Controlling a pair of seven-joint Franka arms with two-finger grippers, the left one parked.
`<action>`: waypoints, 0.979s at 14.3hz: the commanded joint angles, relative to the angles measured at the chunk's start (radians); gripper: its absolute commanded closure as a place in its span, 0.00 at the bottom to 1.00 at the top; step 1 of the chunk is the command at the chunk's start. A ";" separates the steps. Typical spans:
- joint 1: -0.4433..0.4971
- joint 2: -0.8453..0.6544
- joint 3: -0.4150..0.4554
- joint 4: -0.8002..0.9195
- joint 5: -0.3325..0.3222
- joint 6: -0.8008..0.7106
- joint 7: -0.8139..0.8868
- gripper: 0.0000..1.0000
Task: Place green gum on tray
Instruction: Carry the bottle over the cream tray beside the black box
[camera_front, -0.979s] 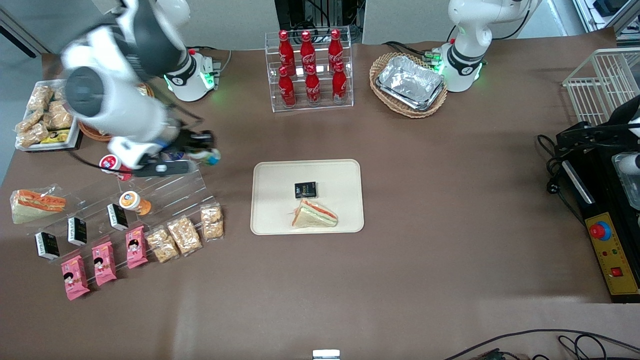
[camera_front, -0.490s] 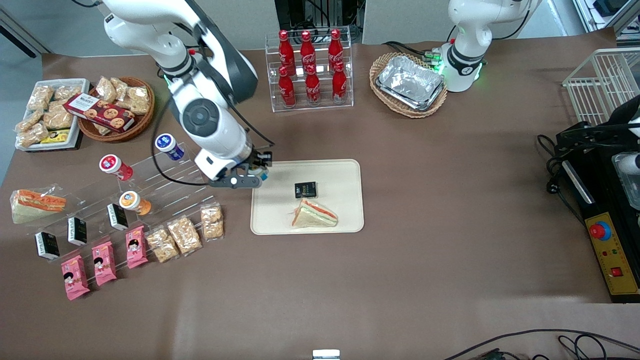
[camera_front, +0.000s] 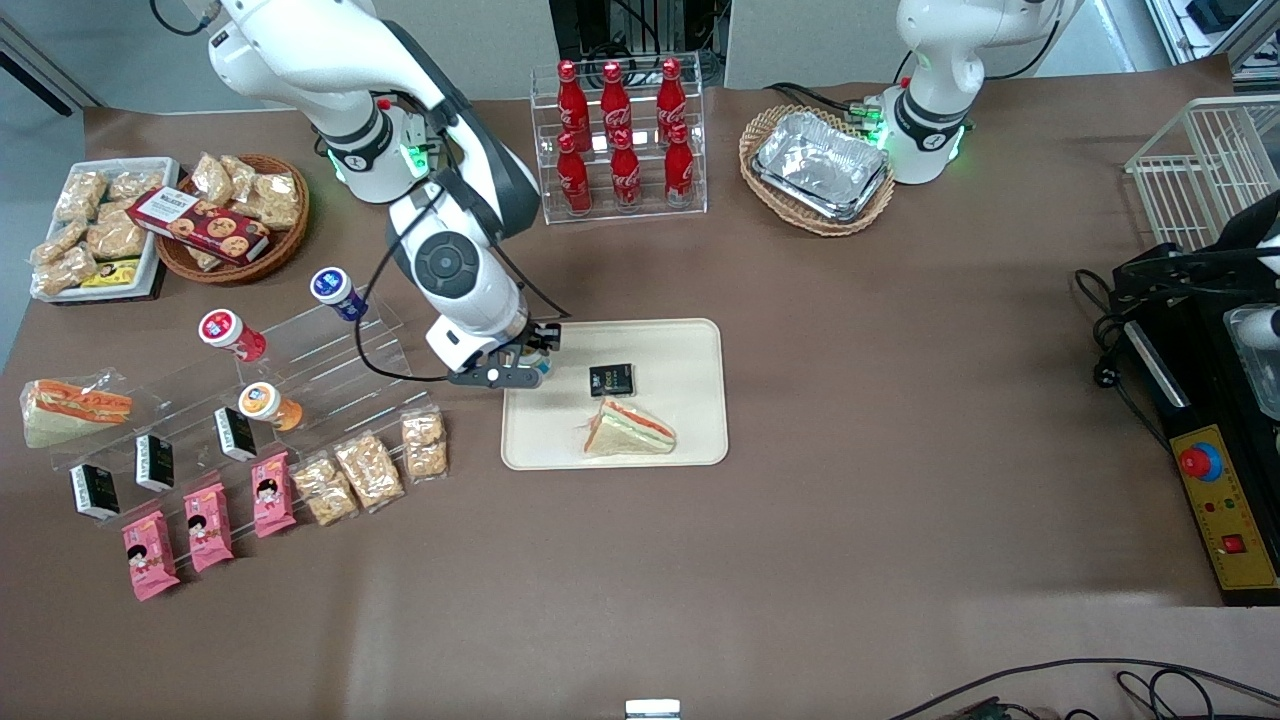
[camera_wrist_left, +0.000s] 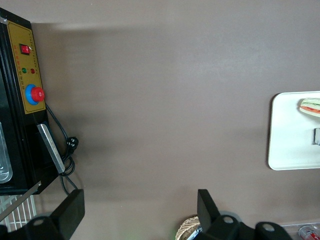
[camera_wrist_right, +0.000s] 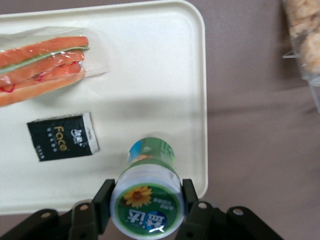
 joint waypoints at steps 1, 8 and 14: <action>0.020 0.049 -0.011 -0.037 -0.013 0.113 0.031 0.65; 0.027 0.086 -0.012 -0.032 -0.013 0.163 0.051 0.21; -0.044 -0.040 -0.057 0.011 -0.013 -0.002 -0.015 0.01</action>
